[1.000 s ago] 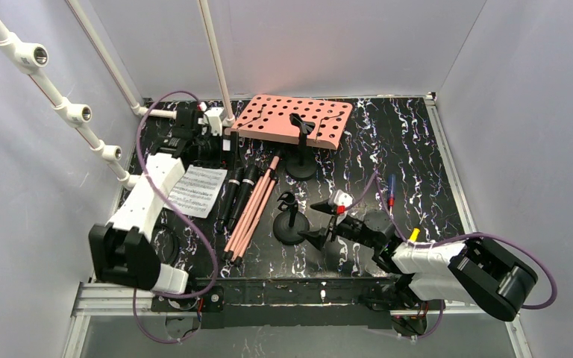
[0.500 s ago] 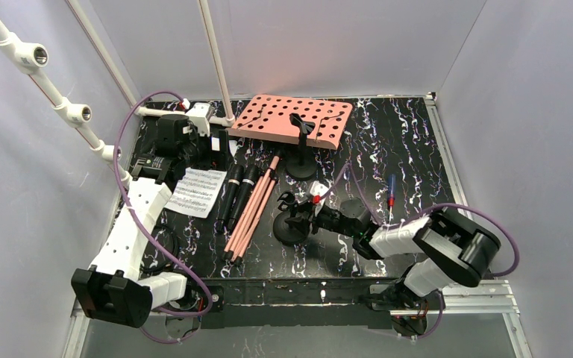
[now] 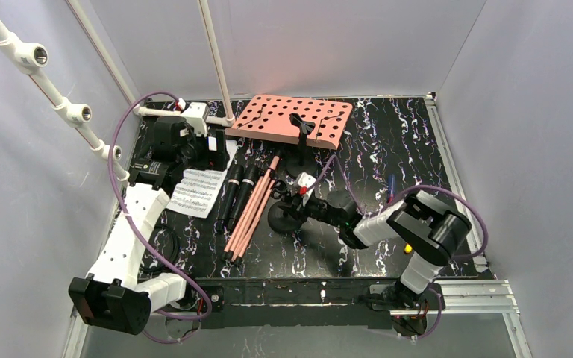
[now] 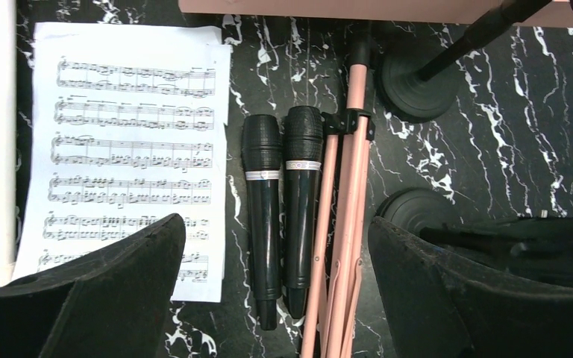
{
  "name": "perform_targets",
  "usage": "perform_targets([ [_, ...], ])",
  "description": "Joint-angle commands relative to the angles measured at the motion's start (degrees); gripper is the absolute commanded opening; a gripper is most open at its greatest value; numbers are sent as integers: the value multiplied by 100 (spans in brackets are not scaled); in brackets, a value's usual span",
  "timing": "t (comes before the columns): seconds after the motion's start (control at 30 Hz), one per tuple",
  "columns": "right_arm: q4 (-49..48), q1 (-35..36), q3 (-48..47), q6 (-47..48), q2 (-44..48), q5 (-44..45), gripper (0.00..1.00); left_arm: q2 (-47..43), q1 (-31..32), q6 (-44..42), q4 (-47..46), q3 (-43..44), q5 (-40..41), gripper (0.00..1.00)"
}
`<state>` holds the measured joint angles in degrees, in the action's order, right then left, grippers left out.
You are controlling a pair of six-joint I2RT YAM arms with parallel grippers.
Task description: Pack up the instrument practice props
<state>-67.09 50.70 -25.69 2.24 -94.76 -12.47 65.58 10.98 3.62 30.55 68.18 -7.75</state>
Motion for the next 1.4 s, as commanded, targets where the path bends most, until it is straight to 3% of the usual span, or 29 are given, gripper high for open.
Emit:
perform_targets([
  [0.0,-538,-293,-500,240,-339,228,1,-235,-9,-131,-26,-57,385,91],
  [0.23,-795,-734,-921,243,-870,279,1,-321,-11,-147,-75,-88,484,91],
  [0.6,-1205,-793,-1309,39,-1549,712,4,-369,-17,-127,-141,-111,433,90],
  [0.77,-1215,-796,-1234,65,-1442,812,20,-400,-17,-124,-149,-112,341,91],
  [0.93,-1062,-797,-912,75,-959,906,58,-539,-19,-150,-181,-129,271,91],
  [1.03,-714,-796,-751,122,-470,976,74,-717,-18,-199,-256,-215,306,91],
  [1.23,81,-798,-272,467,1001,1437,87,-1319,-18,-210,-618,-560,237,91],
  [1.37,1342,-798,-98,704,2413,1941,91,-1867,-17,-177,-862,-911,92,93],
])
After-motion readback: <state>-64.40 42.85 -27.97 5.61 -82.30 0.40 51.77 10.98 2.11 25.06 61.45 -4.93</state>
